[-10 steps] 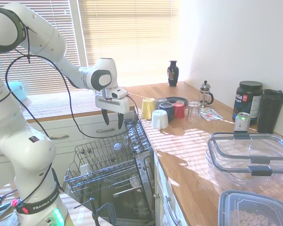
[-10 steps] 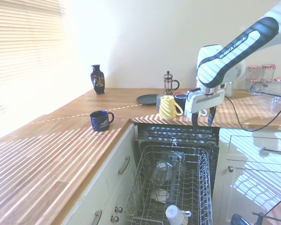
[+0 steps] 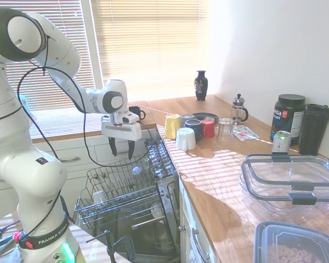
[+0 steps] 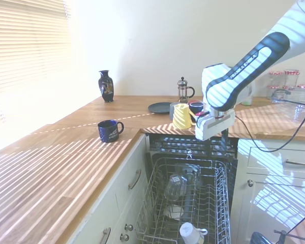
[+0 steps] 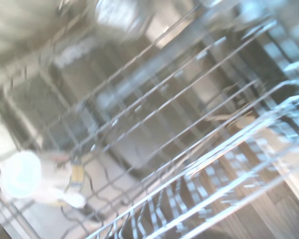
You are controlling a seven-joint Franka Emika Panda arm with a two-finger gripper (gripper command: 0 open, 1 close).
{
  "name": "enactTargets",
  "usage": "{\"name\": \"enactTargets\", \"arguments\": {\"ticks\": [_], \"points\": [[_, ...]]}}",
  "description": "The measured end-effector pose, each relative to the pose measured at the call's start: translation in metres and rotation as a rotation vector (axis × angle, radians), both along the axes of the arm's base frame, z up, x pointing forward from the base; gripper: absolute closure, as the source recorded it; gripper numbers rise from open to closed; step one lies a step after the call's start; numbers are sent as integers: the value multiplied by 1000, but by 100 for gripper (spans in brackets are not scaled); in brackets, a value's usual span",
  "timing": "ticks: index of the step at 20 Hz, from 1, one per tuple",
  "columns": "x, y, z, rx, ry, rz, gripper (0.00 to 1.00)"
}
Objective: Take a mug cup out of the rack
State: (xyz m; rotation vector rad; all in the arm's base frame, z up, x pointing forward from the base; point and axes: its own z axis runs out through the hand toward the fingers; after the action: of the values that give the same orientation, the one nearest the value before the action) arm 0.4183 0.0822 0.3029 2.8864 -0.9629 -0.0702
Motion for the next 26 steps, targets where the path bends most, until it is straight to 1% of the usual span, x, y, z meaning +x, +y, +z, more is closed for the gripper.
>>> {"name": "enactTargets", "arguments": {"ticks": [5,7,10,15,17,20,22,26], "points": [[-23,60,-61,-83,57,133,0],[-34,76,-83,-95,90,187,0],[-44,88,-116,-83,144,290,0],[-60,101,-160,-55,198,477,0],[-63,110,-178,-43,219,529,0],[-52,127,-202,-28,233,598,0],[-40,138,-217,-19,225,643,0],[-20,146,-248,-10,244,707,0]]}}
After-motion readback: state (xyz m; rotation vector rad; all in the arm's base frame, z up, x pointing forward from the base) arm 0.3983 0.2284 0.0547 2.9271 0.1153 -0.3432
